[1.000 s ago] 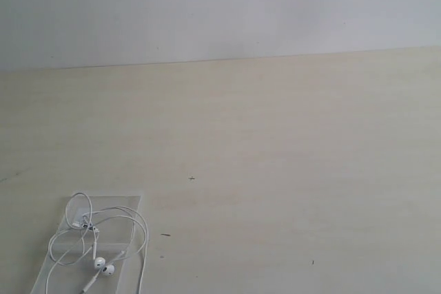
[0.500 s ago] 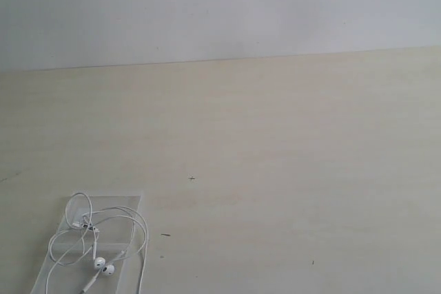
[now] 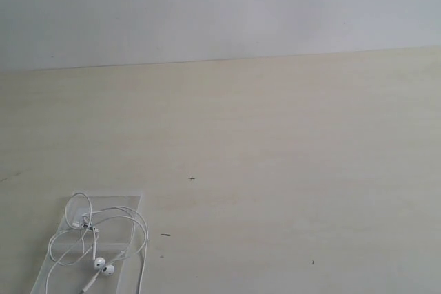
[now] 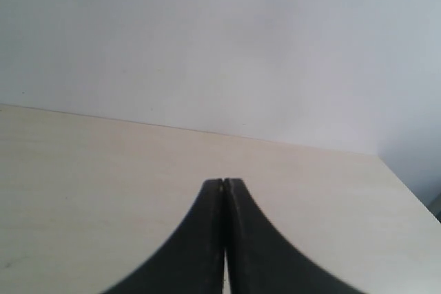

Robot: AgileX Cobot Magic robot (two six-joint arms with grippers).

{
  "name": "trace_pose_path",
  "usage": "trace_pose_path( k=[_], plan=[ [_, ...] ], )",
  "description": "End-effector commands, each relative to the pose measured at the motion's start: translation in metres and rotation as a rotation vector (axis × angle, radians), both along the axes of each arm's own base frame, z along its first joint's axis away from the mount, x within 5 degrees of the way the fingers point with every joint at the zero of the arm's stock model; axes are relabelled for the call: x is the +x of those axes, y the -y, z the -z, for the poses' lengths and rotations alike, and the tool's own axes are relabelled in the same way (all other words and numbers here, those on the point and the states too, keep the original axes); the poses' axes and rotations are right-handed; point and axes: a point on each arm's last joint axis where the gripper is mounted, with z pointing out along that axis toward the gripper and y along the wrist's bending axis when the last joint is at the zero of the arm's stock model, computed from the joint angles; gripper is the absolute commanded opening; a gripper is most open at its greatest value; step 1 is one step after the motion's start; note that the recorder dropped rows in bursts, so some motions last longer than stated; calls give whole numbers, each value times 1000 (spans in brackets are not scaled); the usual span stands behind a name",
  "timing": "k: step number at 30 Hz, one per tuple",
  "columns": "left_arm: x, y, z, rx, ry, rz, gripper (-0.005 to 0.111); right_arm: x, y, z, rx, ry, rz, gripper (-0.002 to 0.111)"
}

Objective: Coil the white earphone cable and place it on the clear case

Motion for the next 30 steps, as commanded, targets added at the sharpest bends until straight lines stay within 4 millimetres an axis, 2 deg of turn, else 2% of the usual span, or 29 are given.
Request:
trace_pose_path(
  k=[1,5,7,10,13,16,30],
  plan=[
    [-1,-1,0,-3,3,-3,0,14,-15,27,69,166,105,0],
    [-1,-1,1,-3,1,-3,0,29,-26,78,207,236,174,0],
    [-1,-1,1,-3,1,-3,0,33,-22,101,240,187,244,0],
    [-1,-1,1,-3,1,-3,0,30,-14,122,287,156,342,0],
    [-1,-1,1,-3,1,-3,0,23,-9,127,355,188,380,0],
    [-1,-1,1,-3,1,-3,0,15,-5,124,429,242,389,0],
    [-1,-1,1,-2,-3,-4,0,17,-5,137,404,203,406,0]
  ],
)
